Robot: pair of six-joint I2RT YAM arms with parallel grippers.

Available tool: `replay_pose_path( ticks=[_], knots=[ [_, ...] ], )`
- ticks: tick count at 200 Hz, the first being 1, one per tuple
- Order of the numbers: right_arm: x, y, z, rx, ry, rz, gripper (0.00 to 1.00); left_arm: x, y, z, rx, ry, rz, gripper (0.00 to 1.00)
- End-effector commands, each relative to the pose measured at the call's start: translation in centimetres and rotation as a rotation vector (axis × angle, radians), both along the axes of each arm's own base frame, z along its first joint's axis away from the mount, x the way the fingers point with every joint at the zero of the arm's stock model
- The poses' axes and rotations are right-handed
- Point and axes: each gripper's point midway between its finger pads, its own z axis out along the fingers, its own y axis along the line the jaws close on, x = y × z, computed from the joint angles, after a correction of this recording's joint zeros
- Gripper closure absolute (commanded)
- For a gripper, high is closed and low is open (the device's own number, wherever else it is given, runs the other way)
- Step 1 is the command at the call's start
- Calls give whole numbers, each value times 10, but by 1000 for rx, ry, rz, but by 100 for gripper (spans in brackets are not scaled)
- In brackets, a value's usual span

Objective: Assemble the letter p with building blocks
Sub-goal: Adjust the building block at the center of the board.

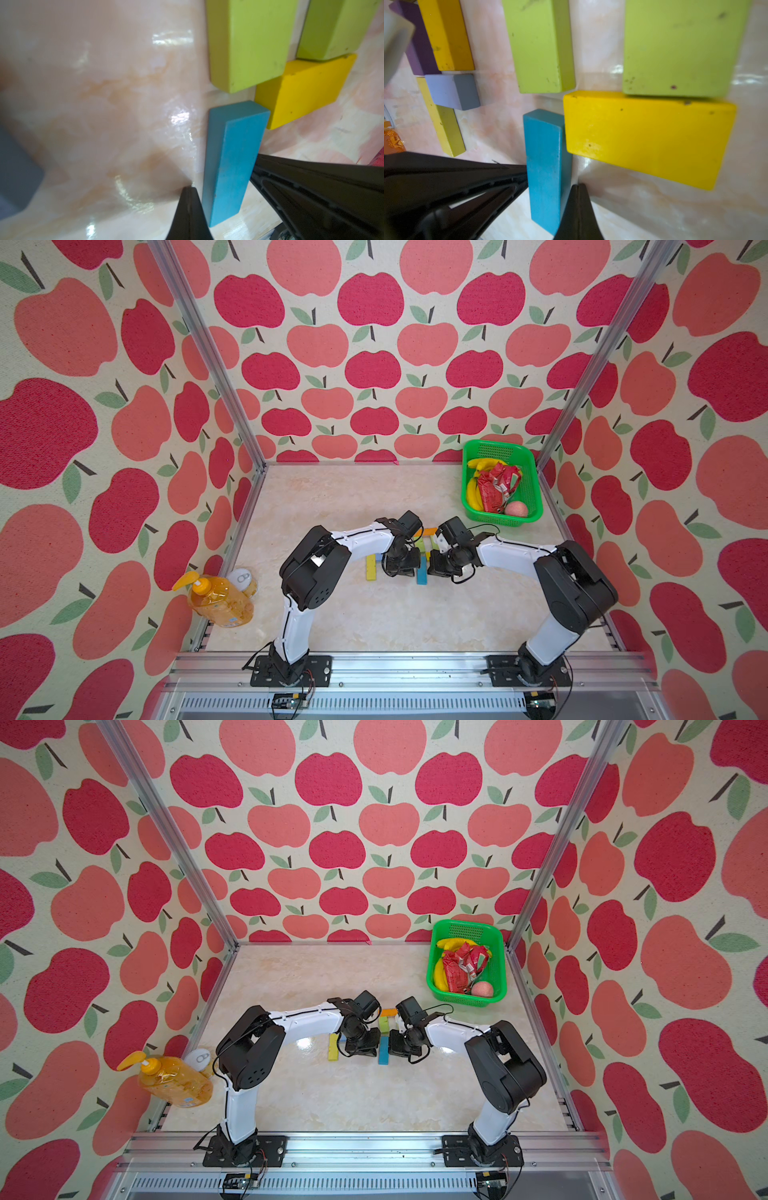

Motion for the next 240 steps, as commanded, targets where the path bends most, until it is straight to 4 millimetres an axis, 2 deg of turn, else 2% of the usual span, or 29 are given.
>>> replay_pose_path(
  ticks=[1,240],
  knots=[
    [3,-3,-5,-23,9,3,100,1,0,-12,17,9,-16,100],
    [12,1,-6,-36,17,5,100,11,-6,-21,0,36,-2,100]
  ],
)
